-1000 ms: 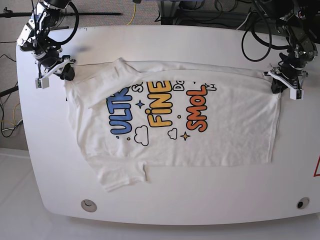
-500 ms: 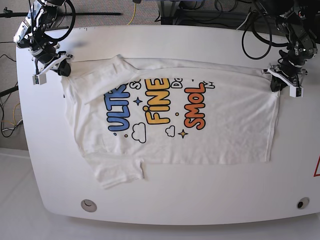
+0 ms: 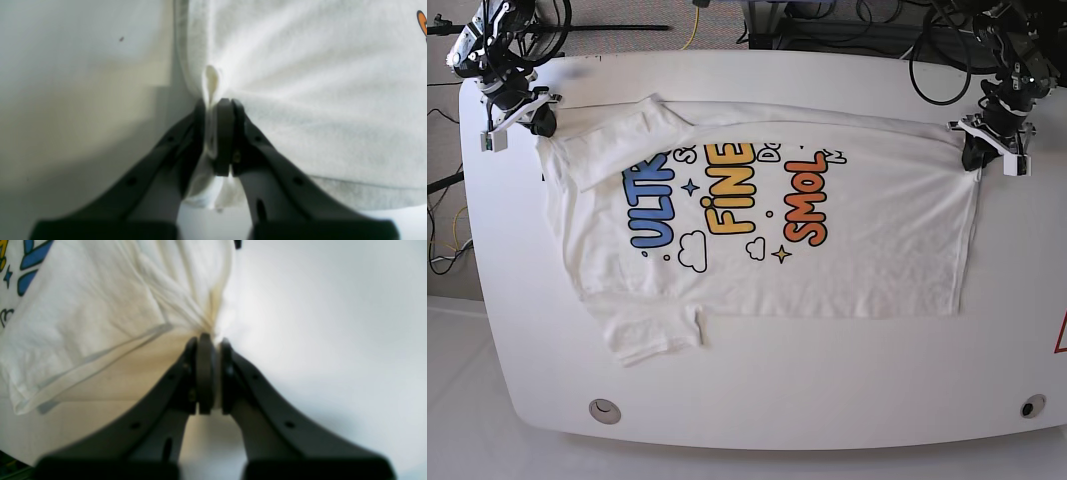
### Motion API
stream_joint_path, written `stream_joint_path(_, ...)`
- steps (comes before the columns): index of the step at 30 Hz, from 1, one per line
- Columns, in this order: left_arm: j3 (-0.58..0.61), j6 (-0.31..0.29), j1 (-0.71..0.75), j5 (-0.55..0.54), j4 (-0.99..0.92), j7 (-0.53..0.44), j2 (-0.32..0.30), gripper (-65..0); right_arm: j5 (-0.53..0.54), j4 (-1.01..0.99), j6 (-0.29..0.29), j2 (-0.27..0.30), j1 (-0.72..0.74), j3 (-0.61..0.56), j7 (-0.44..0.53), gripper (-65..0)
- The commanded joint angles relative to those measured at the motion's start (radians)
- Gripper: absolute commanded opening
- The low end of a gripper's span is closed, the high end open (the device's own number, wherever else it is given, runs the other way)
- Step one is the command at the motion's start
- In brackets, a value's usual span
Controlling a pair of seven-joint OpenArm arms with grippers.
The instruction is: Fold the T-shirt properly
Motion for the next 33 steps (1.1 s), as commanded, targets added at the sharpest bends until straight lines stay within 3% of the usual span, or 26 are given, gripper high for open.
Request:
stream_joint_path(1,0.000,0.011,0.043,0.079,-0.007,0.100,0.000,-63.8,-0.015,0.014,-0.002,0.012,-0.018,0.007,-0.008,-65.0)
stream_joint_path(33,-0.104,0.009,0.181,0.079,-0.007,0.100,0.031,-64.0,-0.016,0.014,-0.002,0.017,-0.132,0.012,-0.008,-65.0)
